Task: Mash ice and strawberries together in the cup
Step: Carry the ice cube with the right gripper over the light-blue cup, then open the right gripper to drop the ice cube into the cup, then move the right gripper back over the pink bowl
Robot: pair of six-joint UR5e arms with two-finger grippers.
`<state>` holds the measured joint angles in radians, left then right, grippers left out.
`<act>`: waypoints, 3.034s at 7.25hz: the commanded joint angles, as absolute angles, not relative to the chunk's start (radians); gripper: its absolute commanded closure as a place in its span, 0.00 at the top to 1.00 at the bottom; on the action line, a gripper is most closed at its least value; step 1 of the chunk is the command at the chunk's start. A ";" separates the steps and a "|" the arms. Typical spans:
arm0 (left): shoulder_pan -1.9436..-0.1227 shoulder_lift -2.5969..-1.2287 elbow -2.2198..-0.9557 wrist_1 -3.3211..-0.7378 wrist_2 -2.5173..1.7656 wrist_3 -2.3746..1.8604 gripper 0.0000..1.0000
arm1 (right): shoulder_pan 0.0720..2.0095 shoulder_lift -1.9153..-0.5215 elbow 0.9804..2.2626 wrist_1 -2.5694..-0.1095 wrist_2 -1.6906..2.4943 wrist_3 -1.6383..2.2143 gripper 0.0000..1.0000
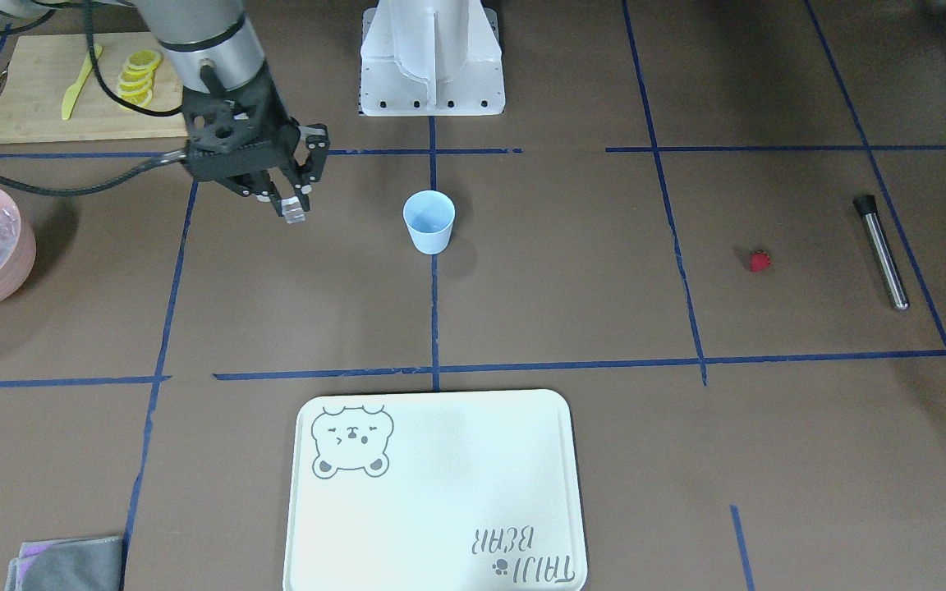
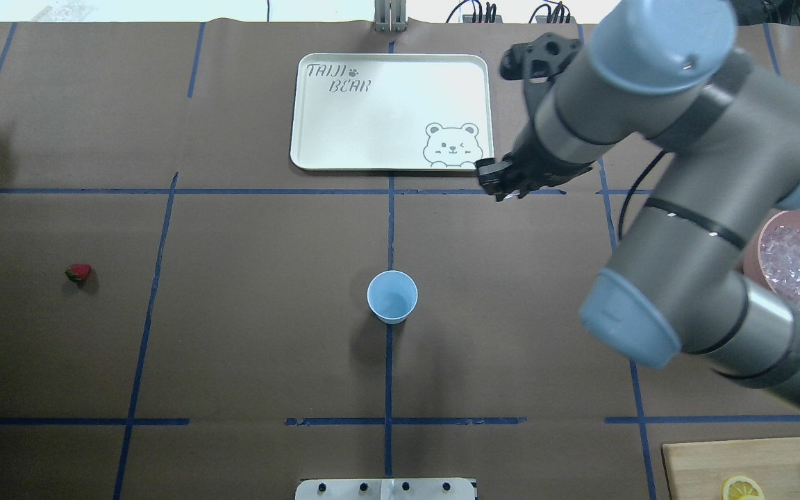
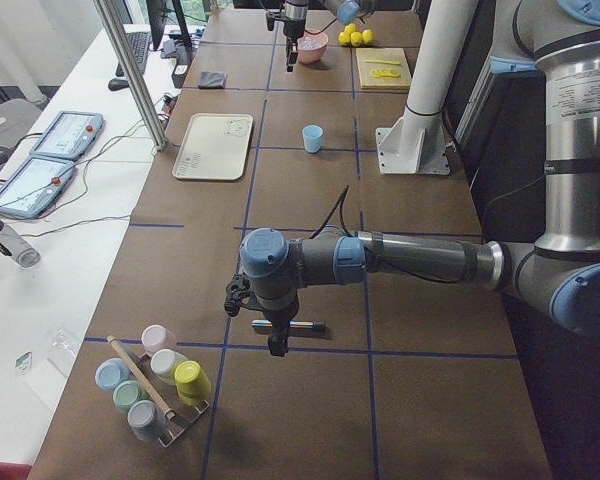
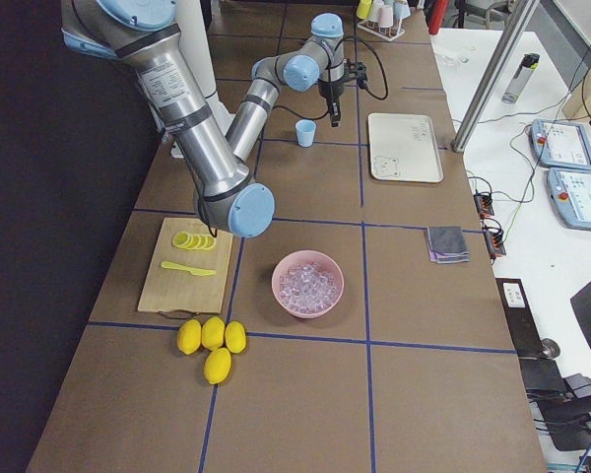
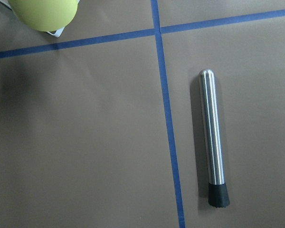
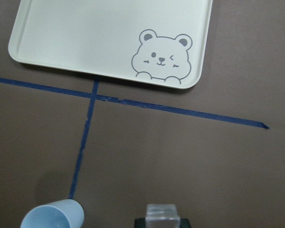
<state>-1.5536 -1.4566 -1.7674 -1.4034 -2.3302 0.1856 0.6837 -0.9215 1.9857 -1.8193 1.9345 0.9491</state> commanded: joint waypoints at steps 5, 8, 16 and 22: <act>-1.543 -1.453 -1.763 -1.401 -2.376 0.184 1.00 | 0.408 -0.732 1.695 -1.815 1.724 1.229 0.16; -1.540 -1.451 -1.761 -1.401 -2.376 0.184 1.00 | 0.387 -0.733 1.689 -1.815 1.720 1.235 0.17; -1.534 -1.450 -1.758 -1.401 -2.379 0.184 1.00 | 0.553 -0.840 1.809 -1.812 1.851 1.093 0.99; -1.523 -1.450 -1.755 -1.401 -2.379 0.184 1.00 | 1.044 -1.392 2.019 -1.710 2.221 0.319 0.99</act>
<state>-1.5300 -1.4496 -1.7574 -1.4005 -2.3792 0.1841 0.9500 -1.2718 2.0172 -1.7736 2.1451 0.4775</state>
